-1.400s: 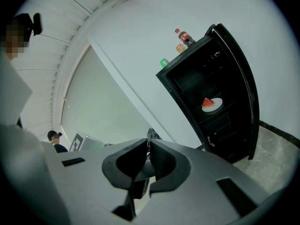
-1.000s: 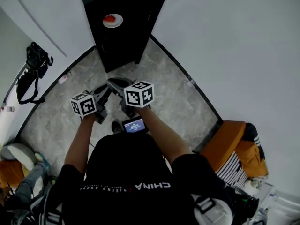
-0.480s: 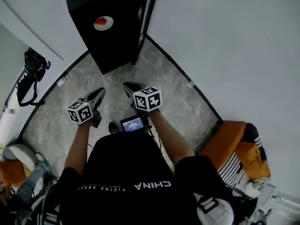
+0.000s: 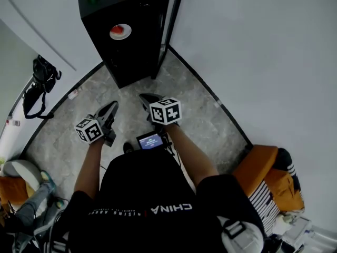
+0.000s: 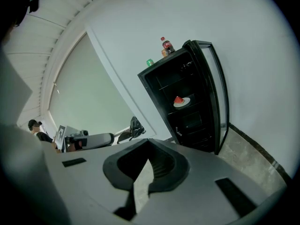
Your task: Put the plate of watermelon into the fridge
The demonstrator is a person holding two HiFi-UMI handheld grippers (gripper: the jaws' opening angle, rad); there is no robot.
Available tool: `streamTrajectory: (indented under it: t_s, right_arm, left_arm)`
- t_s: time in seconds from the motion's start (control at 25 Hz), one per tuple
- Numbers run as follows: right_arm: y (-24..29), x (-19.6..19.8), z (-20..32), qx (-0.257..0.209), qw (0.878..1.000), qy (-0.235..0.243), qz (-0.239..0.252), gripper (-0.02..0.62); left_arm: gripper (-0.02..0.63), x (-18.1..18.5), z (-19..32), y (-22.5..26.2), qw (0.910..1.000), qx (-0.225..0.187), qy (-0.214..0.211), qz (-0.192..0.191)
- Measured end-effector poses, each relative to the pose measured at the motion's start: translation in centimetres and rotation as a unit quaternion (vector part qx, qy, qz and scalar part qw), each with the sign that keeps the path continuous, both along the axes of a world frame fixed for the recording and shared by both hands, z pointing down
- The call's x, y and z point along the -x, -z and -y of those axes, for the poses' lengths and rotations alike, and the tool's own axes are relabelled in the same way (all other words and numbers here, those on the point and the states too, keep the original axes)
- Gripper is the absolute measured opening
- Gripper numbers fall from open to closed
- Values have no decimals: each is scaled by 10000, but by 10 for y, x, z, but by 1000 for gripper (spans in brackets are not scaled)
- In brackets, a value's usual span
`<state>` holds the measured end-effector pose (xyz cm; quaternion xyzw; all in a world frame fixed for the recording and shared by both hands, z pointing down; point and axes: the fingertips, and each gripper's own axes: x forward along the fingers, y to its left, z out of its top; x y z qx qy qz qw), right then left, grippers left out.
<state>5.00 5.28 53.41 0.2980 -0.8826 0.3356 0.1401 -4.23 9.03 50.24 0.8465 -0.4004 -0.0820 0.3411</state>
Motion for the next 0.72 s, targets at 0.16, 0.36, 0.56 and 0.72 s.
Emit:
streamTrajectory:
  t_s: [0.16, 0.36, 0.56, 0.72]
  right_arm:
    - [0, 0, 3, 38, 10000, -33, -17, 15]
    - [-1, -4, 5, 129, 9999, -89, -5, 15]
    - [-2, -6, 3, 116, 9999, -86, 44, 15]
    - [-2, -12, 6, 195, 9996, -172, 126, 15]
  left_arm:
    - [11, 1, -2, 5, 9999, -100, 26, -130]
    - [11, 5, 0, 3, 9997, -51, 90, -222]
    - [11, 4, 4, 0, 9998, -76, 167, -72]
    - [11, 0, 8, -6, 9998, 14, 183, 17]
